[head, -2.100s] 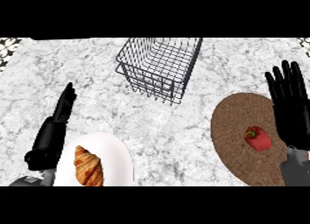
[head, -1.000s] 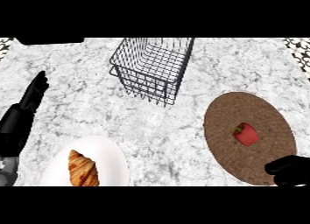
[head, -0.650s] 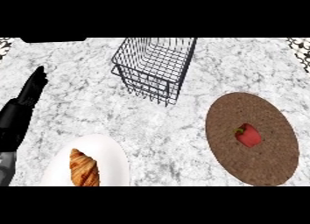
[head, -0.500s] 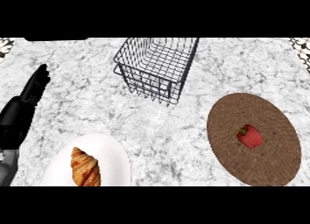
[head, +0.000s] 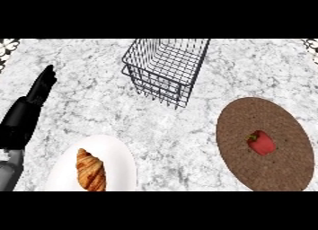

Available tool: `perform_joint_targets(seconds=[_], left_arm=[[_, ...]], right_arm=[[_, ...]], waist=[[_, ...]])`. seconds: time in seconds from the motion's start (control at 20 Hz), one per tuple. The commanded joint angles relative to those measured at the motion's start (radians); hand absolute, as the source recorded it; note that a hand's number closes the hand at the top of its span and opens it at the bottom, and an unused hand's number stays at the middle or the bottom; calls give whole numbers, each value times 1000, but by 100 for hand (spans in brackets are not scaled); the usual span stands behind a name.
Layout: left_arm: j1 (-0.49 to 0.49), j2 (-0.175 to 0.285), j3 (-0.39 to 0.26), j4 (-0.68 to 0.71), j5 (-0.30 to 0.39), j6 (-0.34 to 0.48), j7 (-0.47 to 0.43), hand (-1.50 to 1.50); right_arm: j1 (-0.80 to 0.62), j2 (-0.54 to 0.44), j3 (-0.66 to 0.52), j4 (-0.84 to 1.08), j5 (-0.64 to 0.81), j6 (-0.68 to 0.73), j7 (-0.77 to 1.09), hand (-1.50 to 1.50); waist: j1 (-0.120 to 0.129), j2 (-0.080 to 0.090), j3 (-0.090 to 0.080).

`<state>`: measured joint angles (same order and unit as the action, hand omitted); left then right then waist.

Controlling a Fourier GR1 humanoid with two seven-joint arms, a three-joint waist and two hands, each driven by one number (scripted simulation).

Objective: Pick the bell pepper from the placemat and place it in the basket

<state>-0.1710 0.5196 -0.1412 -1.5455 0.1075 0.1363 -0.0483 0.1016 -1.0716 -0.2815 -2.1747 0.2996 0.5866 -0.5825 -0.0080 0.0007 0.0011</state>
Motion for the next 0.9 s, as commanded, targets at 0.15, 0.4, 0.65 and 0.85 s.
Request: perform_joint_targets(seconds=[0.15,0.4,0.65,0.85], left_arm=[[-2,-20,29,27,-8,-35,-31,0],[-73,-71,7,79,-75,-17,-12,0],[-44,-69,39,45,-68,-47,-2,0],[-64,-81,74,106,-67,-79,-32,0]], right_arm=[[-15,-5,171,111,190,-48,-142,-150],[-70,36,317,162,339,-133,-127,-150],[-145,64,403,327,480,-184,-170,-150],[-161,149,486,380,602,-232,-151,-150]], waist=[[20,3,-1],[15,3,-1],[22,2,-1],[14,2,-1]])
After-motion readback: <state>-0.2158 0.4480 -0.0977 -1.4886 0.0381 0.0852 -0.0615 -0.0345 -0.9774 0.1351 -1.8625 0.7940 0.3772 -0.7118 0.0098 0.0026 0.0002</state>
